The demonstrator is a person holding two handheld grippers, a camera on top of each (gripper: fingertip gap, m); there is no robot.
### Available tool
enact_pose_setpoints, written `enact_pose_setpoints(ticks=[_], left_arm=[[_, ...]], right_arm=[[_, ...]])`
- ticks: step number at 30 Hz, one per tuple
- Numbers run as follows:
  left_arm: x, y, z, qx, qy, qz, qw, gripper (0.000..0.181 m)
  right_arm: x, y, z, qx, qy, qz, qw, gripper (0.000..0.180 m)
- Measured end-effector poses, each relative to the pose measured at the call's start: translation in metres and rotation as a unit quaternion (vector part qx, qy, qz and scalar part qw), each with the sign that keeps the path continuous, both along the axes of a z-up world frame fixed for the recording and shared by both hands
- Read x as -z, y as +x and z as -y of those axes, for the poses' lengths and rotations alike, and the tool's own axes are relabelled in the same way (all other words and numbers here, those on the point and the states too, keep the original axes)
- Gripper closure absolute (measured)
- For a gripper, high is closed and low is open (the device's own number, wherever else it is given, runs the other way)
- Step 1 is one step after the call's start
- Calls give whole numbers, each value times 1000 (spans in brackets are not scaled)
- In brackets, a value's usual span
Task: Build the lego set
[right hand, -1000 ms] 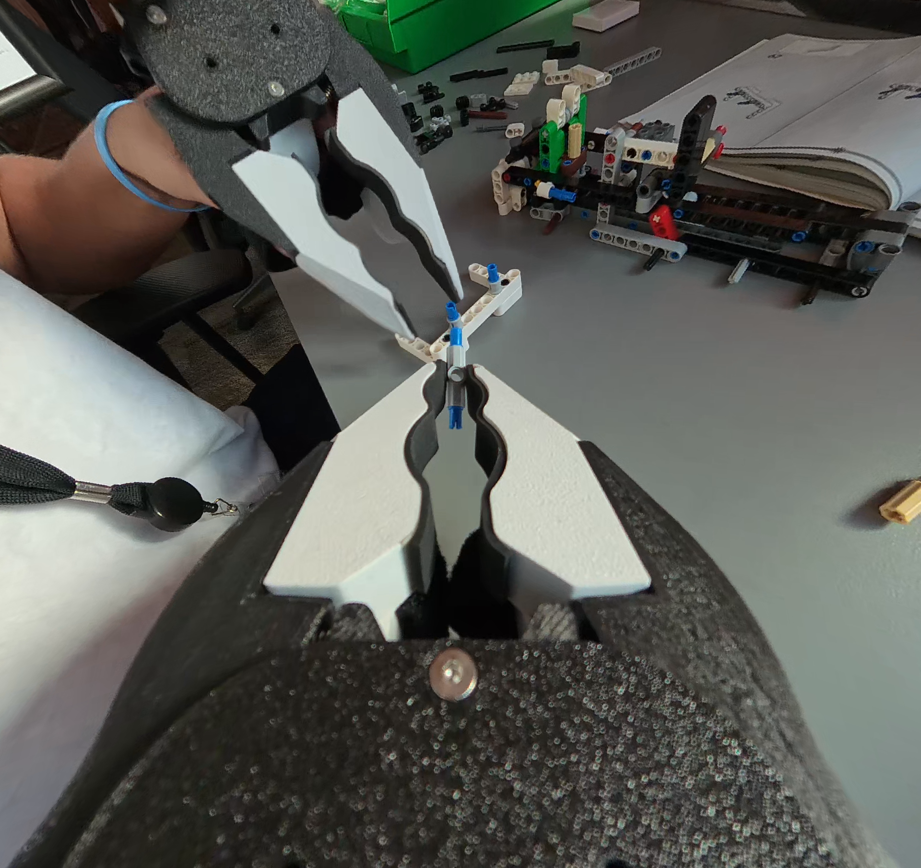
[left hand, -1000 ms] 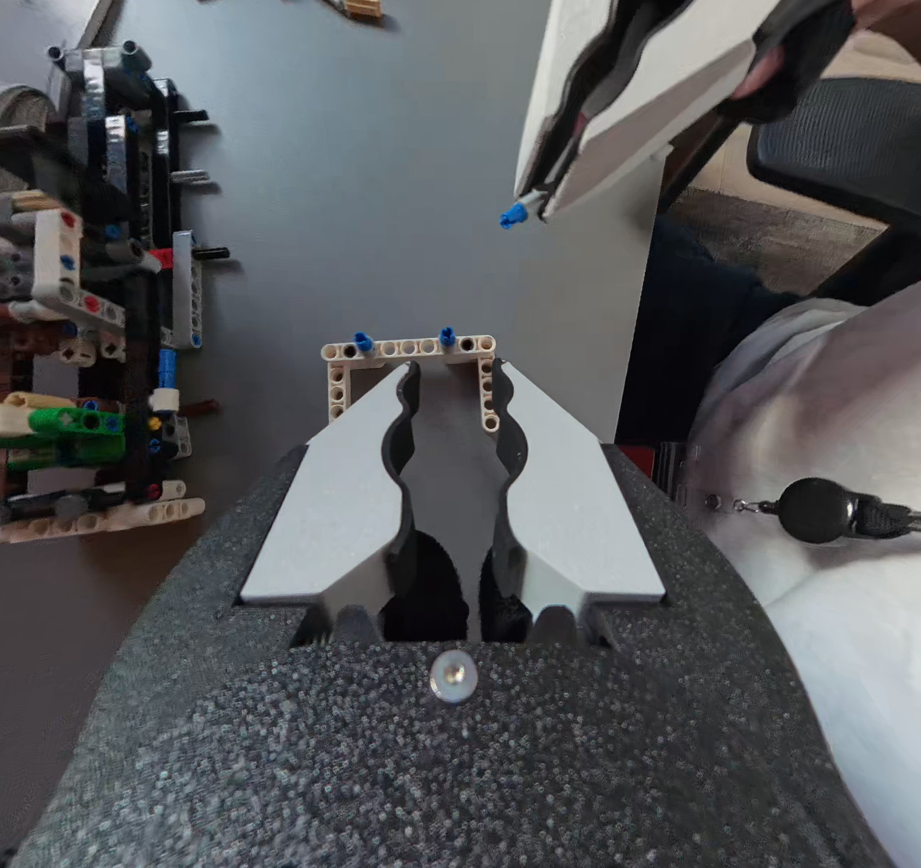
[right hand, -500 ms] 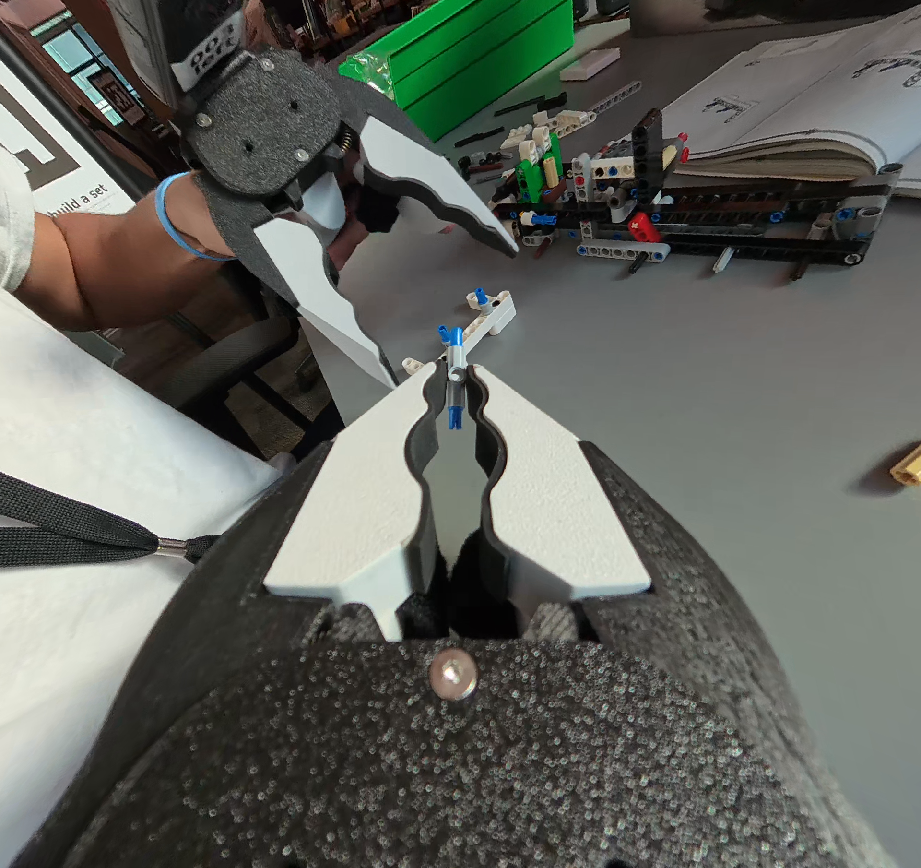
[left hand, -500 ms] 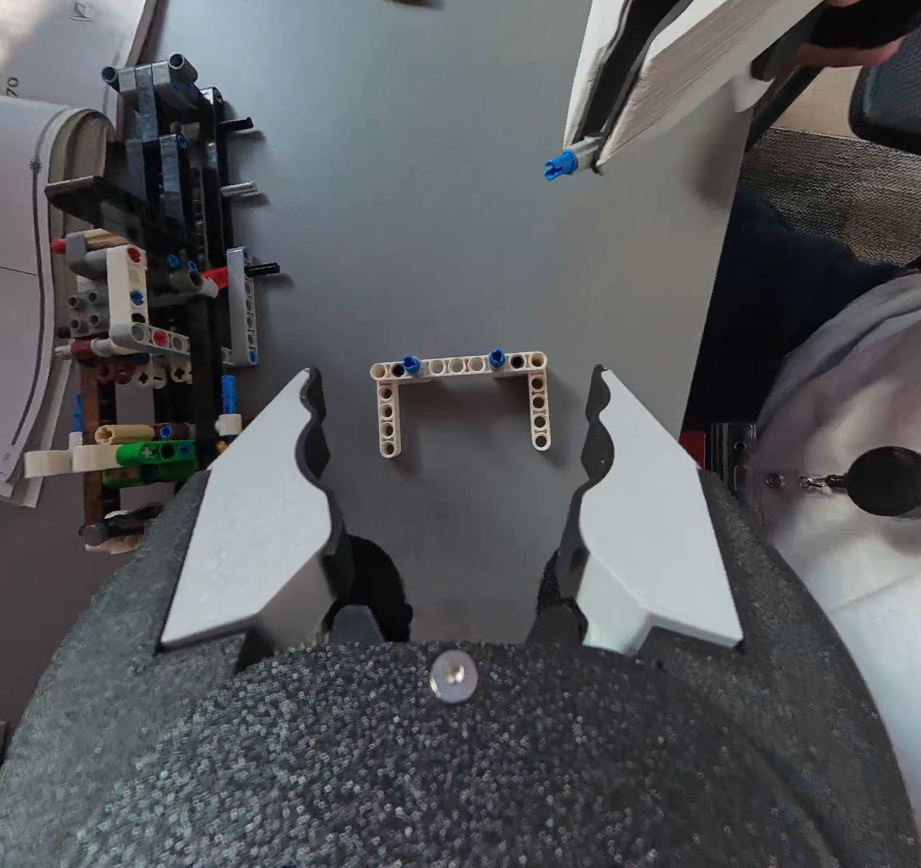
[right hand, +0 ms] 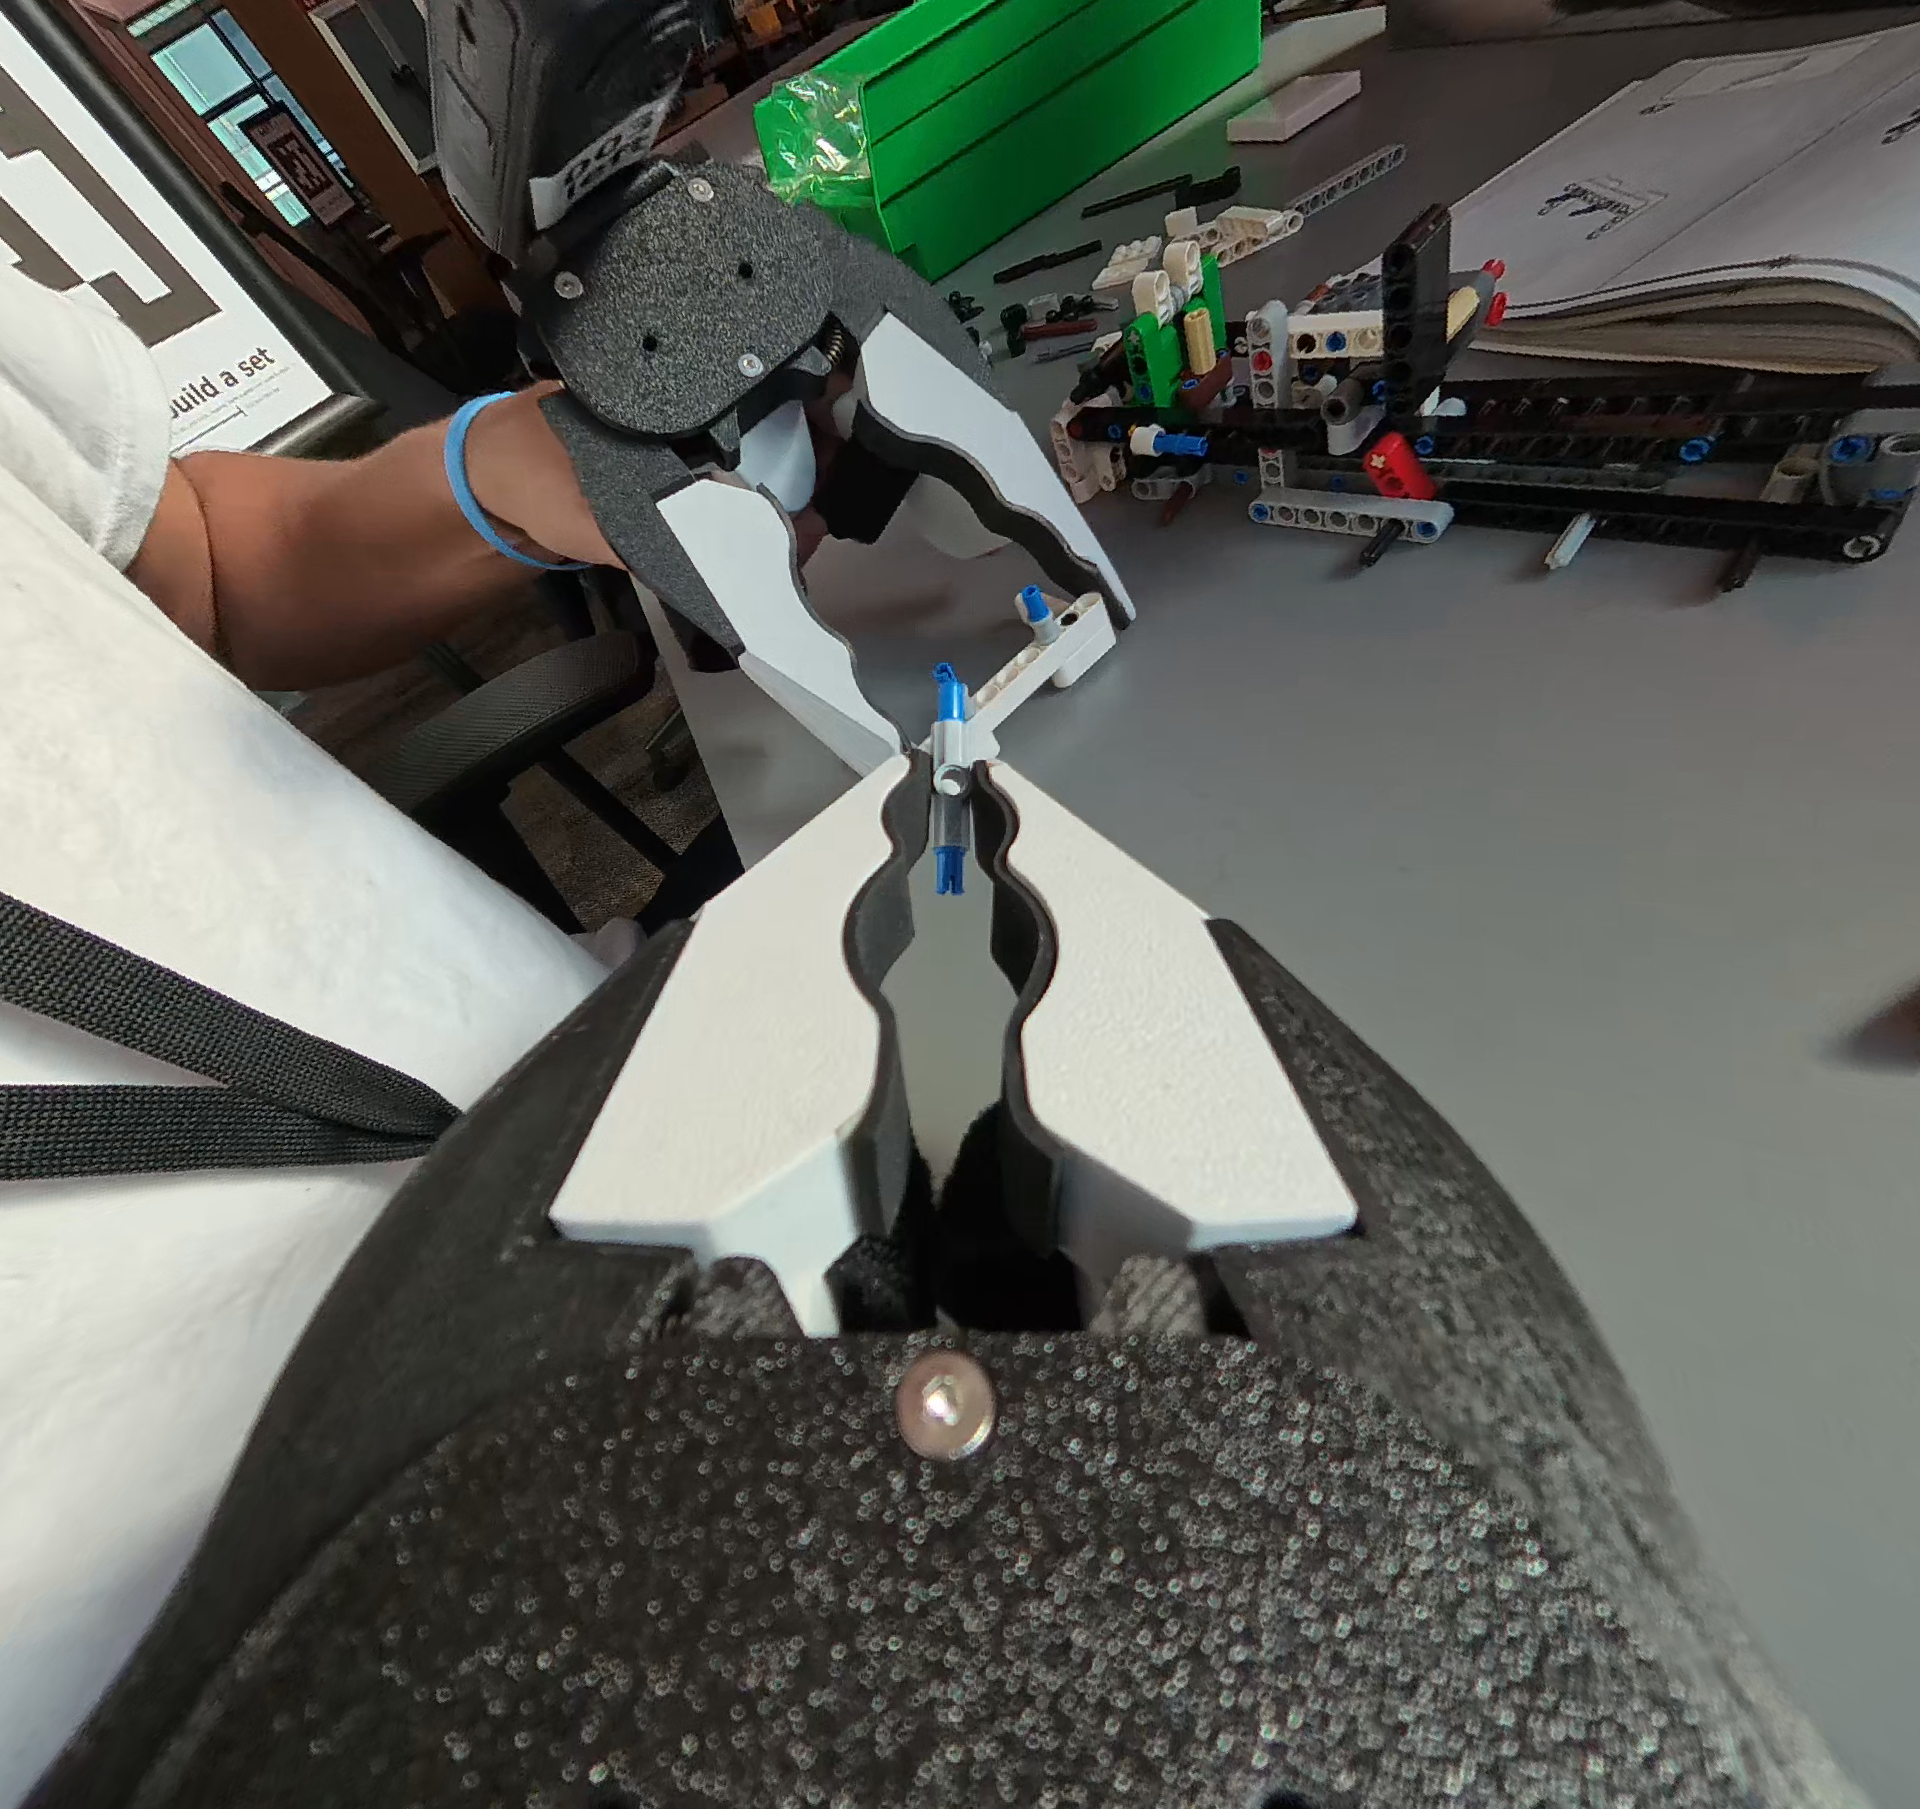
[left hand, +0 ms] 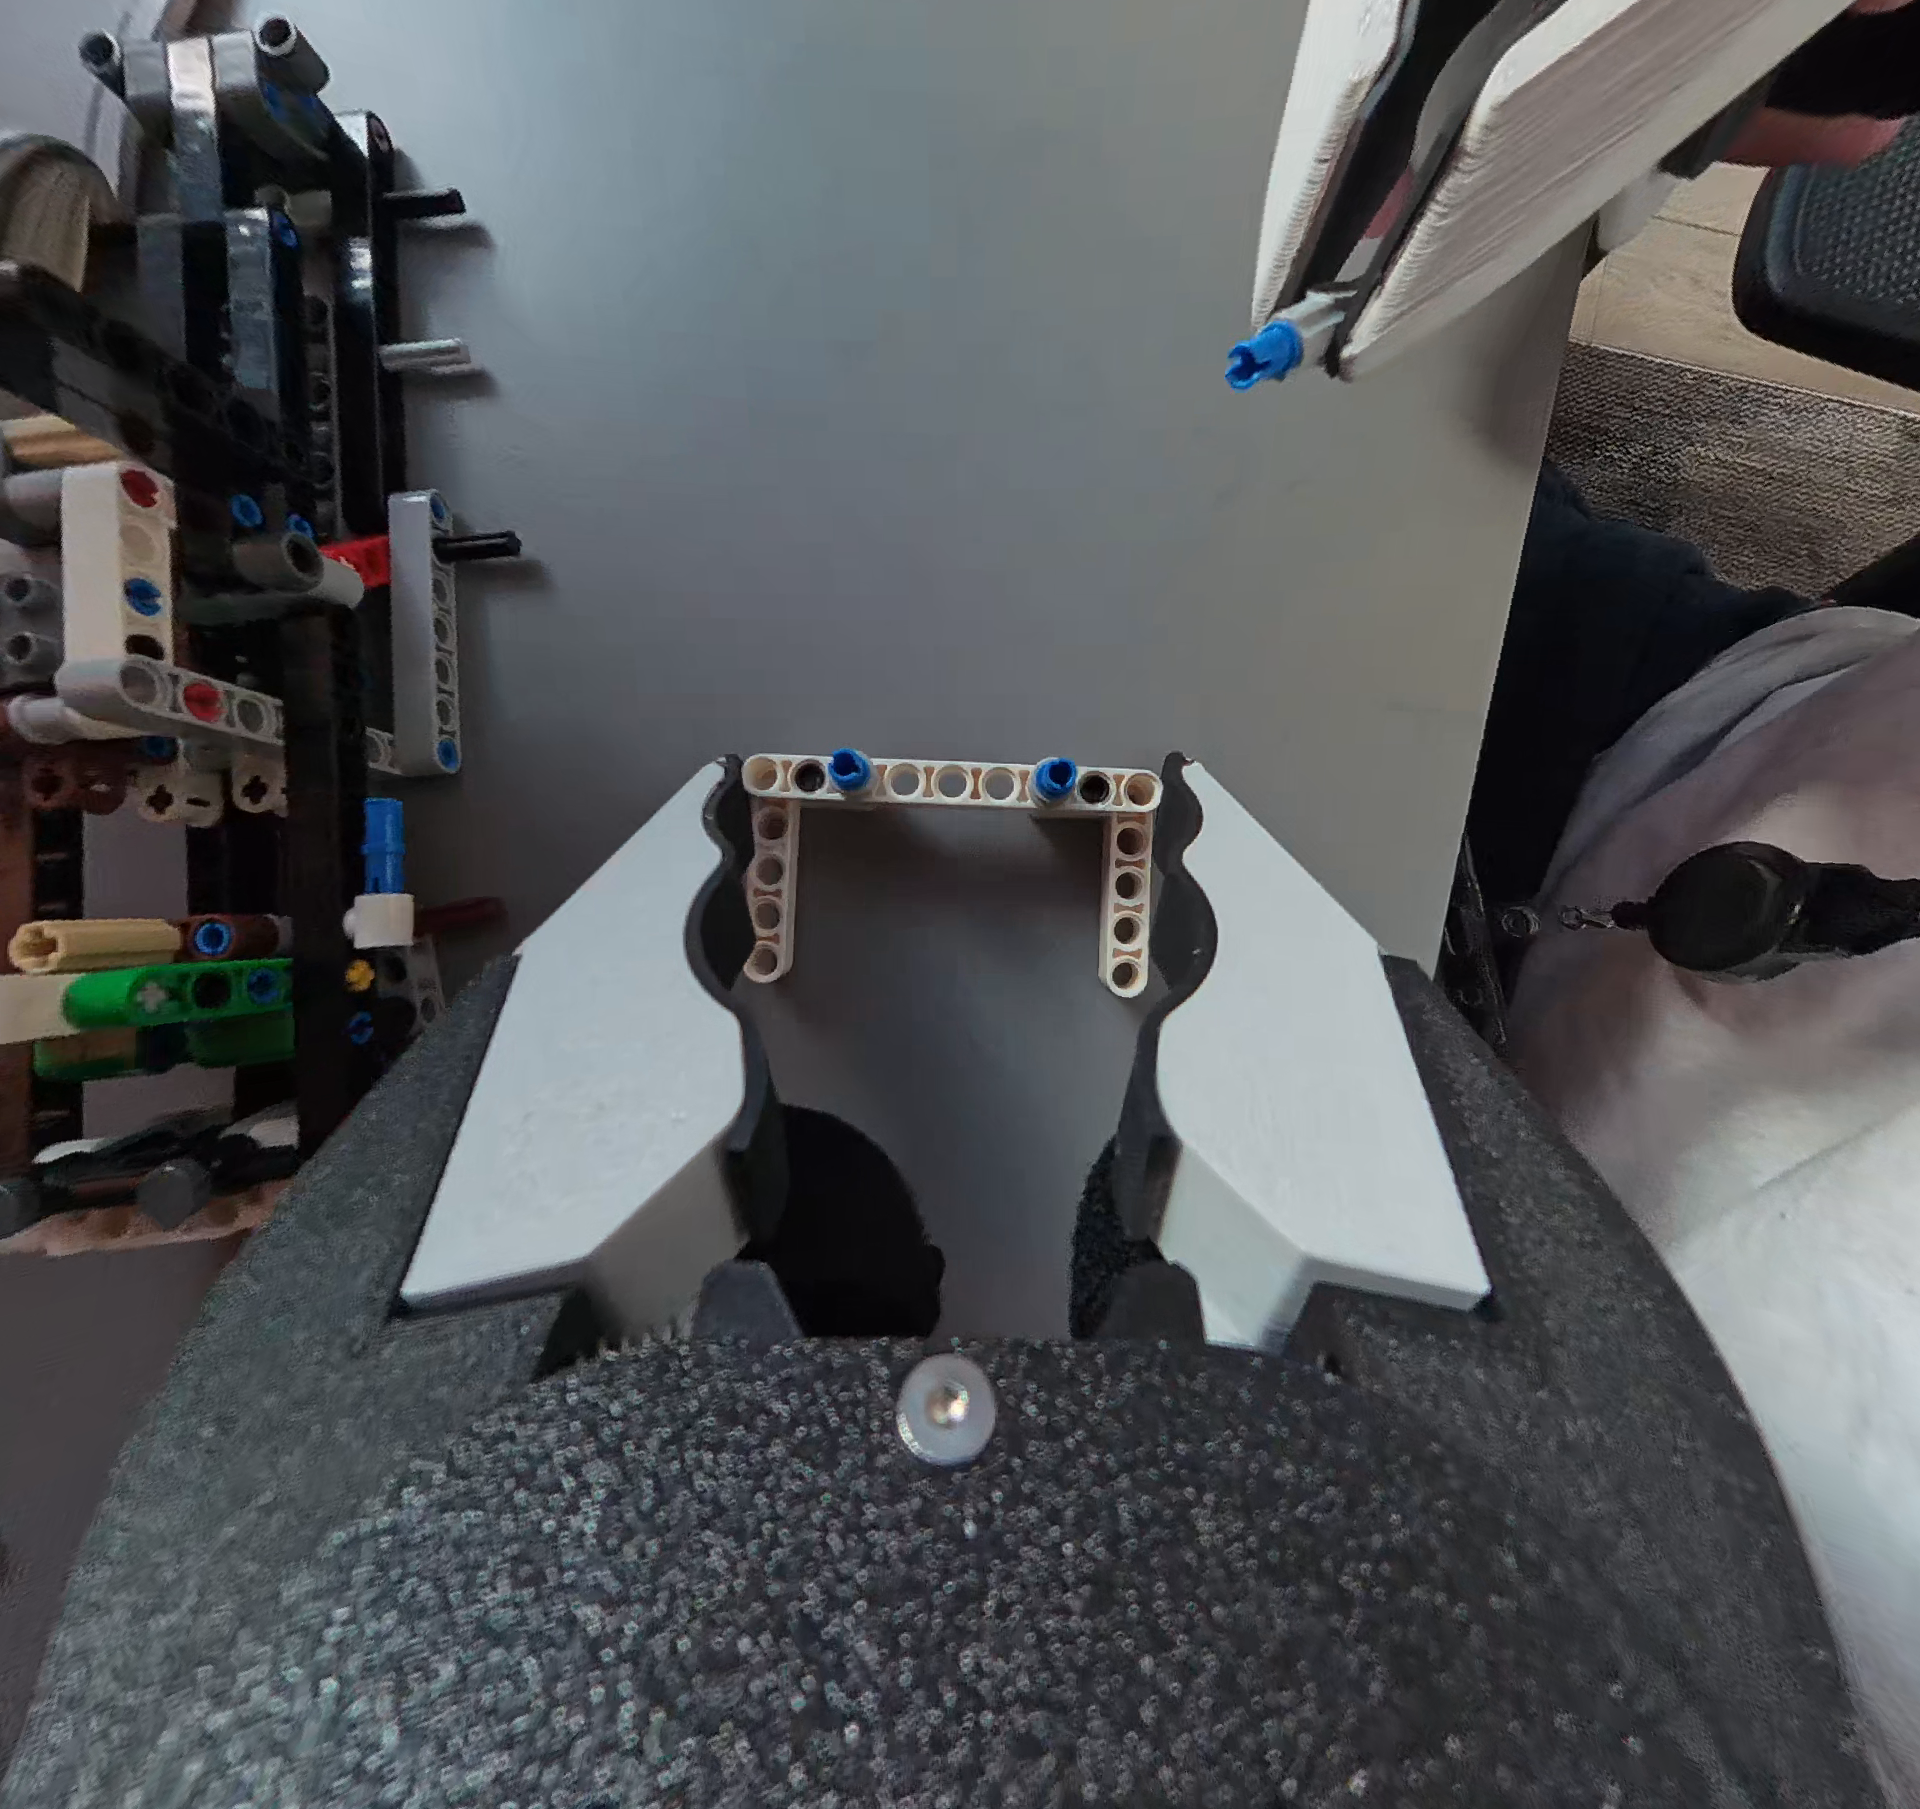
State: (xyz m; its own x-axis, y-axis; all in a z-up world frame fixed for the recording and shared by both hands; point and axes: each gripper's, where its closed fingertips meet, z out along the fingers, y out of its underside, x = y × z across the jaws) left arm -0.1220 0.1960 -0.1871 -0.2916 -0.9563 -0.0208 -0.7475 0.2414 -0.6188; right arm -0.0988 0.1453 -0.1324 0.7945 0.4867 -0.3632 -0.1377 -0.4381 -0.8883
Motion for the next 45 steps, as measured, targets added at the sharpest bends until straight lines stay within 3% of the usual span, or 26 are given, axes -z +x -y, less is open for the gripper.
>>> enact_pose_setpoints(ticks=[1, 3, 7, 12, 19, 26, 45], left_arm=[[-5, 3, 0, 11, 5, 24, 1000, 105], [-31, 14, 7, 48, -22, 112, 992, 105], [-99, 21, 30, 129, -200, 242, 940, 105], [-122, 17, 39, 206, -265, 274, 901, 106], [-122, 9, 41, 237, -309, 283, 877, 105], [-118, 5, 40, 237, -322, 285, 871, 106], [-106, 1, 37, 245, -306, 268, 880, 106]], right_arm=[[-1, 1, -1, 5, 1, 0, 1000, 173], [-8, 3, -2, 10, 20, -6, 1000, 173], [-20, 14, -9, 1, 55, 62, 997, 174], [-60, -2, -19, -25, 161, 89, 983, 174], [-62, -20, -17, -44, 148, 88, 984, 174], [-54, -21, -15, -42, 135, 91, 986, 174], [-44, -26, -22, -50, 116, 28, 992, 174]])
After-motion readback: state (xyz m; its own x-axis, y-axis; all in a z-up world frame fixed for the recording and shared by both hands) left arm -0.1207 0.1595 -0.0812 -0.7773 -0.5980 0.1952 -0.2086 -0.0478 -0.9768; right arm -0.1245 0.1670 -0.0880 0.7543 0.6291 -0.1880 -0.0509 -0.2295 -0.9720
